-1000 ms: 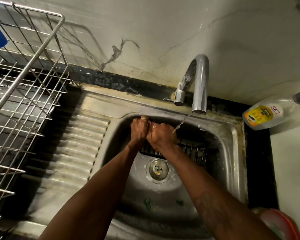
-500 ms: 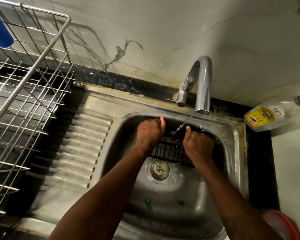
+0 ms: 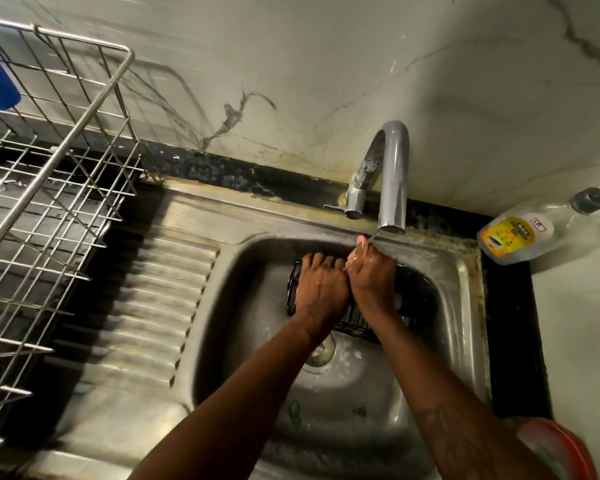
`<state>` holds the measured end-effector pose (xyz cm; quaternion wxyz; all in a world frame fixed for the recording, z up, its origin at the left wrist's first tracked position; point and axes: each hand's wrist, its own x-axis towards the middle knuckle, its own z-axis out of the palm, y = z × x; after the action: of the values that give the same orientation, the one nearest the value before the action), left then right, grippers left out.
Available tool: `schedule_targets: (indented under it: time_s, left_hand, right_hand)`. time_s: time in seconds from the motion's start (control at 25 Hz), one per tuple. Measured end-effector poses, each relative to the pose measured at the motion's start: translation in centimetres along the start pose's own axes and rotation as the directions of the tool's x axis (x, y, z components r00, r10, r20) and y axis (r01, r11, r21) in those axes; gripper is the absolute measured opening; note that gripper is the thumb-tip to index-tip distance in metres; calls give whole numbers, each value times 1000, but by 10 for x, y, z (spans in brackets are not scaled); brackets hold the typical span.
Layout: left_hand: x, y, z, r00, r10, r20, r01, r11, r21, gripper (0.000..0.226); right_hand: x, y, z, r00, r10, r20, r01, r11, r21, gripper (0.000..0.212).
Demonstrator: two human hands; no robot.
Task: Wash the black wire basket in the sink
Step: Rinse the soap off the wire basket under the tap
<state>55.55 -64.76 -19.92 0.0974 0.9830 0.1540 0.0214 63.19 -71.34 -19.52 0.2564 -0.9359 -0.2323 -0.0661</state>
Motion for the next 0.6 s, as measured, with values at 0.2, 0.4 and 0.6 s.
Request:
schedule_targets:
  time_s: [0.2, 0.4, 0.6]
  left_hand:
    - [34, -59, -5, 982, 16, 189, 16, 986, -166, 62]
    - [10, -31, 6, 976, -219, 0, 217, 966, -142, 57]
    - [-28, -20, 18, 989, 19, -144, -43, 985, -165, 41]
  right_hand:
    - [-11, 5, -6, 995, -93, 31, 97, 984, -147, 38]
    - [-12, -10, 1, 987, 123, 102, -101, 975, -196, 48]
    - [0, -3, -1, 965, 118, 234, -91, 989, -120, 41]
